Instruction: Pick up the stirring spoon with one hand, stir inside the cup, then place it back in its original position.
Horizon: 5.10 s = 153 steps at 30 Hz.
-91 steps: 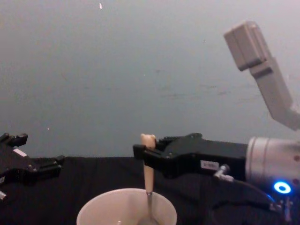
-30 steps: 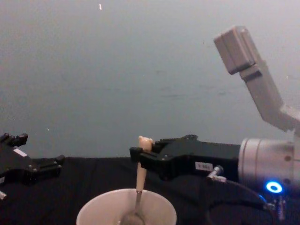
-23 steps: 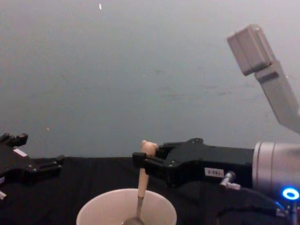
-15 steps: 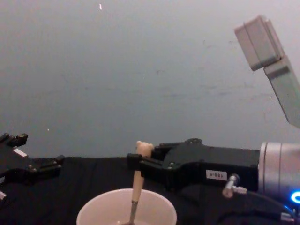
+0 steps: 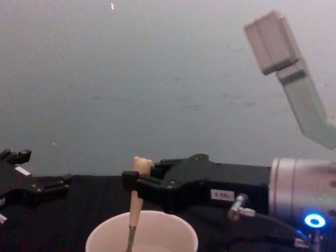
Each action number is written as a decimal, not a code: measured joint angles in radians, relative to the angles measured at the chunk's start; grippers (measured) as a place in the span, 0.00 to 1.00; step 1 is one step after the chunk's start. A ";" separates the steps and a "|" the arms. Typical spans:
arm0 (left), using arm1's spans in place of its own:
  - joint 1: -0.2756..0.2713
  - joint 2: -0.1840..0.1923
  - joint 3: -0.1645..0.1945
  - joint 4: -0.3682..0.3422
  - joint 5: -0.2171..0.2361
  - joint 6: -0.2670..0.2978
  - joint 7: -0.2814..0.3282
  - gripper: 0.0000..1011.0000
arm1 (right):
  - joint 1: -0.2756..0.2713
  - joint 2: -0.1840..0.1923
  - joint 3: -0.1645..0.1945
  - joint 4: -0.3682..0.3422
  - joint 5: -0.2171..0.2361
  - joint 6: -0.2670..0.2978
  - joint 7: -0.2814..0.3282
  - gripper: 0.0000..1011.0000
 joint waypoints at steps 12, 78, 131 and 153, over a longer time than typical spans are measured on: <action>0.000 0.000 0.000 0.000 0.000 0.000 0.000 0.99 | 0.054 -0.068 0.008 0.095 -0.033 0.004 -0.060 0.21; 0.000 0.000 0.000 0.000 0.000 0.000 0.000 0.99 | 0.016 -0.010 0.042 -0.015 0.027 0.059 -0.067 0.21; 0.000 0.000 0.000 0.000 0.000 0.000 0.000 0.99 | -0.075 0.088 0.249 -0.213 0.236 0.095 -0.210 0.21; 0.000 0.000 0.000 0.000 0.000 0.000 0.000 0.99 | -0.123 0.189 0.310 -0.243 0.287 0.047 -0.199 0.21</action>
